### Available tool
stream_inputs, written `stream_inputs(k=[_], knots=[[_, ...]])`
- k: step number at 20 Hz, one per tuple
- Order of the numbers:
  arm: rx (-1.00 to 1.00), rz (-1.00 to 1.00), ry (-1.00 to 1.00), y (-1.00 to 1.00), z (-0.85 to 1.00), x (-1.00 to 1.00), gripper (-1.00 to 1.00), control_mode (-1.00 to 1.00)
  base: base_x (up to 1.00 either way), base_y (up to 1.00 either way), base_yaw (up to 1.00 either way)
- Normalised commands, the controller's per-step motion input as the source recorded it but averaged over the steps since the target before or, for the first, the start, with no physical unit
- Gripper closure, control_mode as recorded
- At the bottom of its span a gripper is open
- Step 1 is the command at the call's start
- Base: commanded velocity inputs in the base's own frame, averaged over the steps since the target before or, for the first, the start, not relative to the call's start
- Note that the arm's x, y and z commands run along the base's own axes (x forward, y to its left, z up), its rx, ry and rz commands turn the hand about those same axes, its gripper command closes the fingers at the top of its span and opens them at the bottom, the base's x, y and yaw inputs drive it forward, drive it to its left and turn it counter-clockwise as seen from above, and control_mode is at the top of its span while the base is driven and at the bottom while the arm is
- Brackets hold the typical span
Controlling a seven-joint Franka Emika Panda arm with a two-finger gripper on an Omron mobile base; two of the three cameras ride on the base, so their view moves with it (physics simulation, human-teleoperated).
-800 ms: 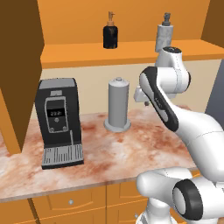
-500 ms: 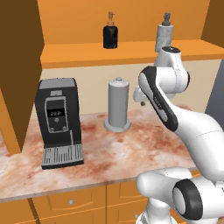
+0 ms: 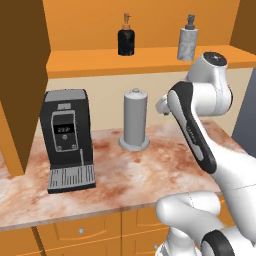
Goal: Locate and retrieve the soap dispenser and soap dispenser from the cabinet. Place them next to the sink.
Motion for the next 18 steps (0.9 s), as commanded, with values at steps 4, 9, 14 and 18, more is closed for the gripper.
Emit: stream_inputs(k=[4,9,14,18], knots=[[0.01,0.04,-0.25,0.23,0.51,-0.14,-1.0,-1.0,0.0,0.0,0.0],[0.05,-0.04,-0.25,0.35,0.37,0.05,-1.0,-1.0,0.0,0.0,0.0],[0.11,-0.06,-0.1,0.21,0.35,0.29,-1.0,-1.0,0.0,0.0,0.0],[0.03,0.0,0.01,0.14,0.38,0.28,-1.0,-1.0,0.0,0.0,0.0]])
